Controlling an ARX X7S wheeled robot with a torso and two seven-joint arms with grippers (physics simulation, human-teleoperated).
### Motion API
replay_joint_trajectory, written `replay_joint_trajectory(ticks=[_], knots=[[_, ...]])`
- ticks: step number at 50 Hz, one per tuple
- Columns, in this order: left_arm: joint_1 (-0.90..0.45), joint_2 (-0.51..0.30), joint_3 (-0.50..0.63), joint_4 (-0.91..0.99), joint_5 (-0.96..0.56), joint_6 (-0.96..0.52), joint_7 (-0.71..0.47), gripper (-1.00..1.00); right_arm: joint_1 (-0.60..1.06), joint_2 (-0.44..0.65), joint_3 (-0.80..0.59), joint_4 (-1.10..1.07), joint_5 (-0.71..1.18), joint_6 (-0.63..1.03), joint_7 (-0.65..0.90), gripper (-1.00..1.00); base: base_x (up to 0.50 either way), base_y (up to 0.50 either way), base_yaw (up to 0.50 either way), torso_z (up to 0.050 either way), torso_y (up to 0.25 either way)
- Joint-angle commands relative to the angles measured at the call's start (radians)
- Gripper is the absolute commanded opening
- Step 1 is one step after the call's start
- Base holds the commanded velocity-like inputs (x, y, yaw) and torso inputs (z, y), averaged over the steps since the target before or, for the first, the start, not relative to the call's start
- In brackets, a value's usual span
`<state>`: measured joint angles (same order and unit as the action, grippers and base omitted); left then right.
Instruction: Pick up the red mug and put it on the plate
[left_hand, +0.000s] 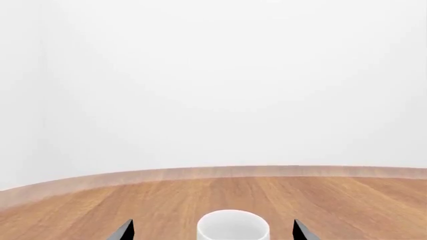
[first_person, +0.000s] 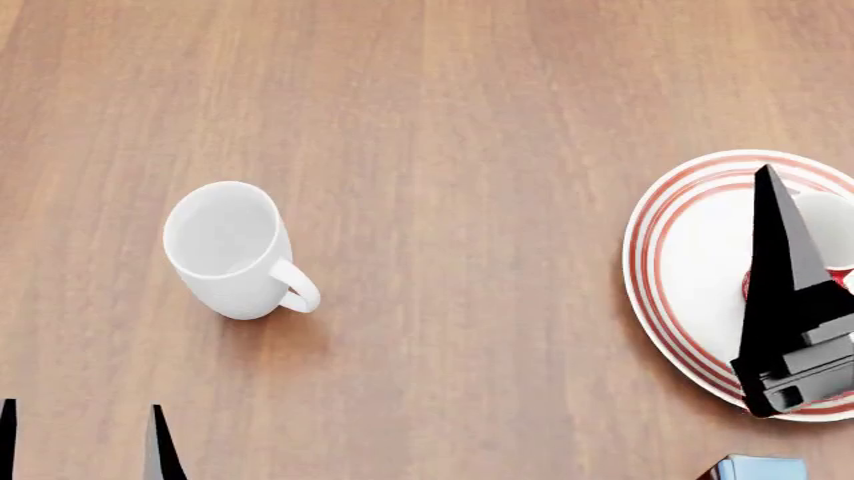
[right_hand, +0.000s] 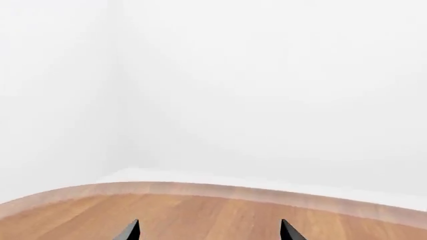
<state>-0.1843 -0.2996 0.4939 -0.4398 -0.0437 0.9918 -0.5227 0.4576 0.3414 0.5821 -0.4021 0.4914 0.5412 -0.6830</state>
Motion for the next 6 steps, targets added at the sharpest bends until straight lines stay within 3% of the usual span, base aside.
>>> replay_joint_trajectory(ticks=[1,6], knots=[[-0.001,0.0,-0.001,-0.002,0.001,0.003,0.0,1.0,-0.022,-0.001,0.02,-0.099,0.062,0.029,-0.009,1.0,0.0,0.0,0.0,0.0,0.0],[-0.001,0.001,-0.001,-0.004,0.003,0.007,-0.001,1.0,-0.024,0.0,0.018,-0.115,0.07,0.024,-0.013,1.0,0.0,0.0,0.0,0.0,0.0]])
